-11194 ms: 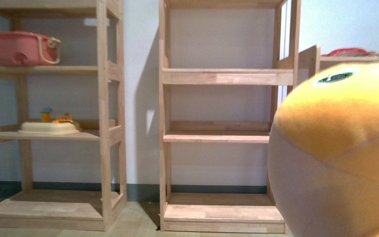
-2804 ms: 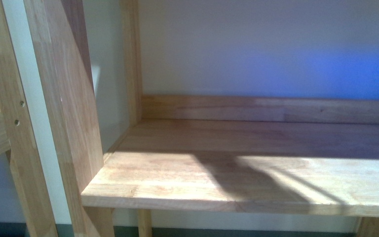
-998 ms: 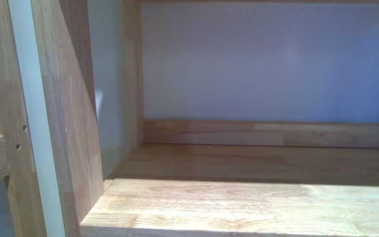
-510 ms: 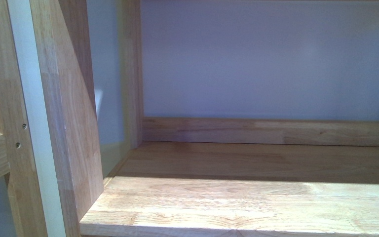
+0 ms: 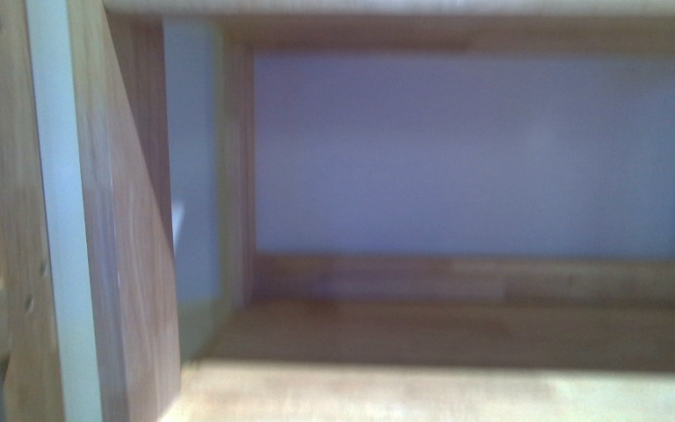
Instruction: Put away toys
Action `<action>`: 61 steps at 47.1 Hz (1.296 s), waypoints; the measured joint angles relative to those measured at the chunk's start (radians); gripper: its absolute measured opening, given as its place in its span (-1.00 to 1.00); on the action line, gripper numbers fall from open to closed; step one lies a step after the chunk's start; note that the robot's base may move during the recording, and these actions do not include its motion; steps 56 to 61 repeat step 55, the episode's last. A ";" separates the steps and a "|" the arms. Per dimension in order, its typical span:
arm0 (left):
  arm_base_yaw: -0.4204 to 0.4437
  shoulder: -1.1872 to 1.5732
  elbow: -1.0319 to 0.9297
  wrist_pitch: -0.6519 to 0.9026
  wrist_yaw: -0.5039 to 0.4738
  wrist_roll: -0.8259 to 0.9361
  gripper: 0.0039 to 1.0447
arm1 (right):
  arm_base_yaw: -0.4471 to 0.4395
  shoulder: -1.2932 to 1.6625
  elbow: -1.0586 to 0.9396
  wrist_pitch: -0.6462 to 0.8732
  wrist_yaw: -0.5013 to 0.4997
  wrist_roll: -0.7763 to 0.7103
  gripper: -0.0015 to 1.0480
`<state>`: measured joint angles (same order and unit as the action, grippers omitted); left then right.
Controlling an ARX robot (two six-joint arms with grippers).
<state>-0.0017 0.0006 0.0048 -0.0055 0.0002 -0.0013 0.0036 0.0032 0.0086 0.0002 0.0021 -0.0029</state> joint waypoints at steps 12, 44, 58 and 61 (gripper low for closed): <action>0.000 0.000 0.000 0.000 0.000 0.000 0.88 | 0.000 0.000 0.000 0.000 0.000 0.000 -0.93; 0.000 0.000 0.000 0.000 0.000 0.000 0.88 | 0.000 0.000 0.000 0.000 0.000 0.000 0.88; 0.000 0.000 0.000 0.000 0.000 0.000 0.88 | 0.000 0.000 0.000 0.000 0.000 0.000 0.88; 0.000 0.000 0.000 0.000 0.000 0.000 0.88 | 0.000 0.000 0.000 0.000 0.000 0.000 0.88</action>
